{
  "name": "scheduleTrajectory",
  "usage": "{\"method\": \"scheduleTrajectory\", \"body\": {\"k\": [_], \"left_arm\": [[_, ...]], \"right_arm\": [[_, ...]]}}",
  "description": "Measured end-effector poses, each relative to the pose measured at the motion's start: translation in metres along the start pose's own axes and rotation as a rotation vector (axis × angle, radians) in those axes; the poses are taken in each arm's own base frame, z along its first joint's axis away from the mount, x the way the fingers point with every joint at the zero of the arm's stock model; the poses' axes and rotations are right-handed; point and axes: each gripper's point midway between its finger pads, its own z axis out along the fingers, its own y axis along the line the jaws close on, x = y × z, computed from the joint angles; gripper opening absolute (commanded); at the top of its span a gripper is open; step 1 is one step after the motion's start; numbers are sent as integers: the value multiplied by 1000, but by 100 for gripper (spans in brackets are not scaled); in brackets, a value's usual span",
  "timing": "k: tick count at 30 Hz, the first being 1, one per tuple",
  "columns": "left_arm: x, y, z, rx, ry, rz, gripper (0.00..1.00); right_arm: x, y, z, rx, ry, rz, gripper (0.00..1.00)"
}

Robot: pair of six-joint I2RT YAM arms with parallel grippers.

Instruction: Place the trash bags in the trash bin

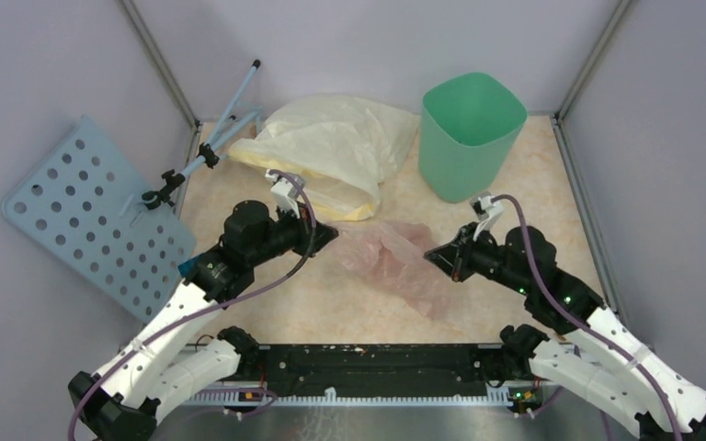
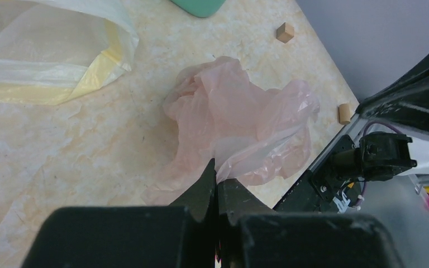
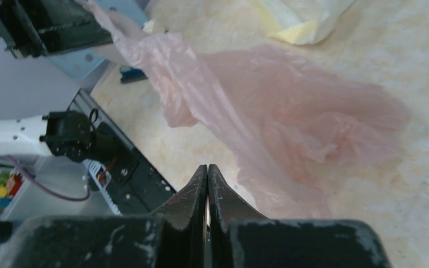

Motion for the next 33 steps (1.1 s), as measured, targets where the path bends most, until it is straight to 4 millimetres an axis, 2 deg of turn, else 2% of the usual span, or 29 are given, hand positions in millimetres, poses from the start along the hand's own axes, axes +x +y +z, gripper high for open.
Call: {"method": "scheduleTrajectory", "body": {"k": [3, 7, 9, 11, 15, 22, 29, 31, 33], "left_arm": [[0, 0, 0, 2, 1, 0, 0], [-2, -2, 0, 4, -3, 1, 0], [-3, -2, 0, 5, -6, 1, 0], [-4, -3, 0, 5, -6, 1, 0], [-5, -3, 0, 6, -7, 1, 0], [-9, -12, -2, 40, -6, -17, 0], [-34, -38, -12, 123, -55, -15, 0], [-38, -46, -17, 153, -67, -12, 0], [-44, -54, -23, 181, -80, -6, 0]], "right_arm": [[23, 13, 16, -94, 63, -31, 0], [60, 44, 29, -208, 156, -155, 0], [69, 56, 39, -231, 166, -218, 0], [76, 58, 53, -212, 167, -272, 0], [80, 39, 81, -86, 139, -356, 0], [49, 6, 115, 117, -104, -443, 0], [52, -20, 154, 258, -149, -512, 0], [56, -37, 167, 308, -132, -485, 0], [62, -64, 173, 374, -107, -434, 0]]}}
